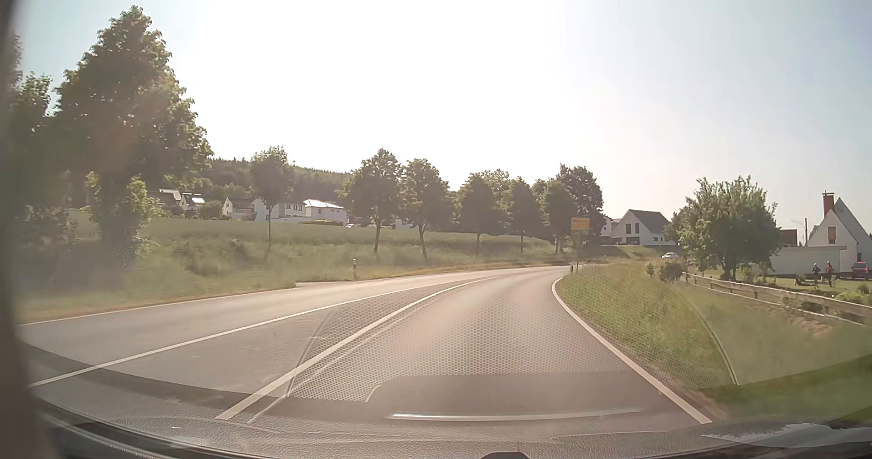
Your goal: Follow the waypoints while adhering to traffic rules and regulations
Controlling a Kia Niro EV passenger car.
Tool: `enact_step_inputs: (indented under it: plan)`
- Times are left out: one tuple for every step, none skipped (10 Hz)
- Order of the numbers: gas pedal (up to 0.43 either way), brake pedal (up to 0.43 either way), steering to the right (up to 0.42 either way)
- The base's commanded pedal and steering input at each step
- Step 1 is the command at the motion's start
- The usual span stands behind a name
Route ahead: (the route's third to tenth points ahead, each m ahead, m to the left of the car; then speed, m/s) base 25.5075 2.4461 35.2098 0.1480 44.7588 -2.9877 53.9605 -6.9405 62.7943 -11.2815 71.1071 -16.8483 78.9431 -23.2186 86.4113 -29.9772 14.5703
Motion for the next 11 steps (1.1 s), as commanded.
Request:
enact_step_inputs:
  plan:
    - [0.157, 0.0, 0.036]
    - [0.157, 0.0, 0.036]
    - [0.157, 0.0, 0.035]
    - [0.157, 0.0, 0.035]
    - [0.157, 0.0, 0.035]
    - [0.157, 0.0, 0.035]
    - [0.157, 0.0, 0.033]
    - [0.157, 0.0, 0.032]
    - [0.157, 0.0, 0.033]
    - [0.157, 0.0, 0.032]
    - [0.157, 0.0, 0.032]
